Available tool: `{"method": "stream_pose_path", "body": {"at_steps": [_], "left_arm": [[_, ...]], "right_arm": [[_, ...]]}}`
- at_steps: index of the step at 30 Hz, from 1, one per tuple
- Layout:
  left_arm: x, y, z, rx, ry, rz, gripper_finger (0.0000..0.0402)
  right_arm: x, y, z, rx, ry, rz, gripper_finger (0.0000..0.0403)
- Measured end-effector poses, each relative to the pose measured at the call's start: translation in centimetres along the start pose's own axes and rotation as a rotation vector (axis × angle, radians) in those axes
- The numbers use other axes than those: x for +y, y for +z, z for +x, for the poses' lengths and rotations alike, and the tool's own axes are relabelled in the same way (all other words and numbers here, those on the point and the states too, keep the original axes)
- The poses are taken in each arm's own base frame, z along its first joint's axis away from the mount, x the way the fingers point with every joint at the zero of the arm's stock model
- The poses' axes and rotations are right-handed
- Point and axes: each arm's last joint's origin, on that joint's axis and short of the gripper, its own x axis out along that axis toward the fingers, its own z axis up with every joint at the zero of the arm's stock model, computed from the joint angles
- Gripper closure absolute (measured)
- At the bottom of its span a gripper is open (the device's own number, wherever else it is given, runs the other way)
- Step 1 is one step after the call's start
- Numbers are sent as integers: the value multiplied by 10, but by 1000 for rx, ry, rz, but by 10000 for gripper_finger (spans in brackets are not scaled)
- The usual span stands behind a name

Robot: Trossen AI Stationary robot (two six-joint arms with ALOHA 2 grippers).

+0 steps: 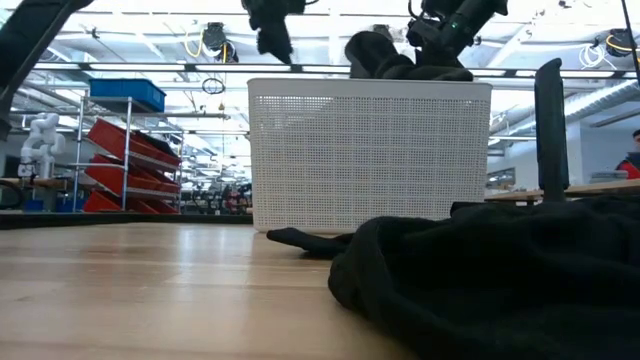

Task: Sort clothes
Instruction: Put the gray jacket into the laundry organizer bin

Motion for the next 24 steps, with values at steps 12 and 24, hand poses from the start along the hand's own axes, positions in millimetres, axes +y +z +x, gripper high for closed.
{"method": "stream_pose_path", "body": {"at_steps": [12, 24], "left_arm": [[-25, -44, -122, -293, 198, -16, 222], [-45, -59, -153, -389, 236, -16, 221]], "right_arm": [[16, 3, 60, 78, -13, -40, 379], [8, -10, 140, 202, -2, -34, 379]]}}
